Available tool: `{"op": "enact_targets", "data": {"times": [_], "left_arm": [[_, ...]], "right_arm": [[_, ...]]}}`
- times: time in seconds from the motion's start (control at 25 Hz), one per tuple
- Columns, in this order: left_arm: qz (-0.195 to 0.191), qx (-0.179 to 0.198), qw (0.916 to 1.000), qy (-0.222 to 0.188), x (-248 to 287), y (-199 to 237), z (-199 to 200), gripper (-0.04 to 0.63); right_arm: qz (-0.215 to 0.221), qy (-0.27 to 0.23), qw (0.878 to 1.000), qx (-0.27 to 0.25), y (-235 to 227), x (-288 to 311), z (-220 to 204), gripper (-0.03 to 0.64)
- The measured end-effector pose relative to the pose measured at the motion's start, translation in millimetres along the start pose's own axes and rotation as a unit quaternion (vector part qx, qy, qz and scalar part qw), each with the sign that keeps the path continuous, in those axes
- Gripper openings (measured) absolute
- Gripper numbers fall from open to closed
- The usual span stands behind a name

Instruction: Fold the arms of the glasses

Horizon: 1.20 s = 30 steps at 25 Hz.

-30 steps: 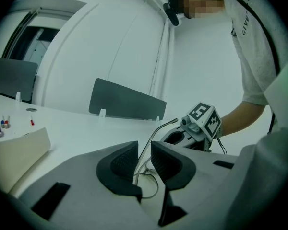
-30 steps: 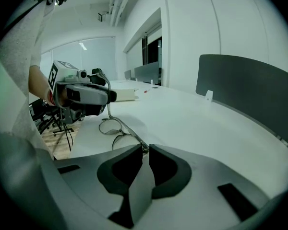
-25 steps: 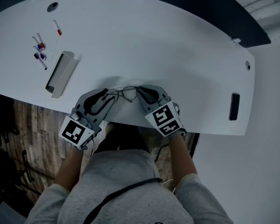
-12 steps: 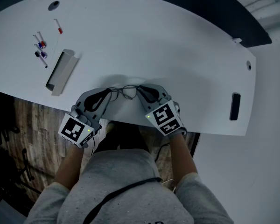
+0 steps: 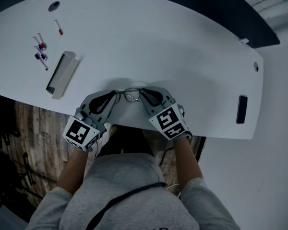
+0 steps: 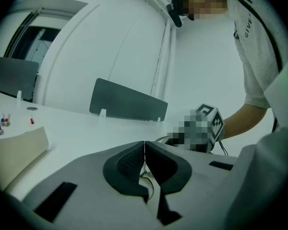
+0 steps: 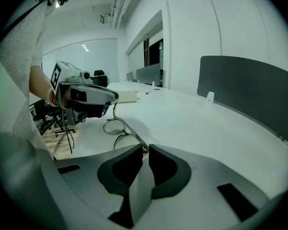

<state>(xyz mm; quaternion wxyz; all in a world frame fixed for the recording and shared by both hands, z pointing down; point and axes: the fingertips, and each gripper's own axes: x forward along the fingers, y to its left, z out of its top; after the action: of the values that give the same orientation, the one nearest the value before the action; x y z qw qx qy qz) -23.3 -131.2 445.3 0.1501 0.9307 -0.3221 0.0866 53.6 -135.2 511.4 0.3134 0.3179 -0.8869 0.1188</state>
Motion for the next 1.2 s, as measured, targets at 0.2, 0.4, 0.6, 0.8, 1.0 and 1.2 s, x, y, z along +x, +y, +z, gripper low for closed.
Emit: {"op": "enact_targets", "data": {"times": [0.2,0.4,0.6,0.8,1.0,1.2], "left_arm": [[0.004,0.005,1.0,0.005,5,-1,-2,0.017],[0.004,0.007,0.9999,0.015,9,-3,-7,0.017],[0.002,0.014,0.9998,0.013,13,-6,-10,0.017],[0.004,0.01,0.9997,0.019,17,-7,-11,0.017],[0.007,0.013,0.9995,0.028,19,-5,-18,0.017],[0.011,0.014,0.9994,0.029,21,-1,-21,0.017]], "right_arm": [[0.002,-0.002,1.0,-0.001,0,0,-1,0.052],[0.004,-0.002,1.0,-0.001,0,0,-1,0.052],[0.005,-0.003,1.0,-0.002,-1,-1,-1,0.052],[0.005,-0.001,1.0,-0.007,0,-1,-2,0.052],[0.003,0.0,1.0,-0.022,-1,0,-2,0.052],[0.004,-0.001,1.0,-0.02,-1,0,-1,0.052]]}}
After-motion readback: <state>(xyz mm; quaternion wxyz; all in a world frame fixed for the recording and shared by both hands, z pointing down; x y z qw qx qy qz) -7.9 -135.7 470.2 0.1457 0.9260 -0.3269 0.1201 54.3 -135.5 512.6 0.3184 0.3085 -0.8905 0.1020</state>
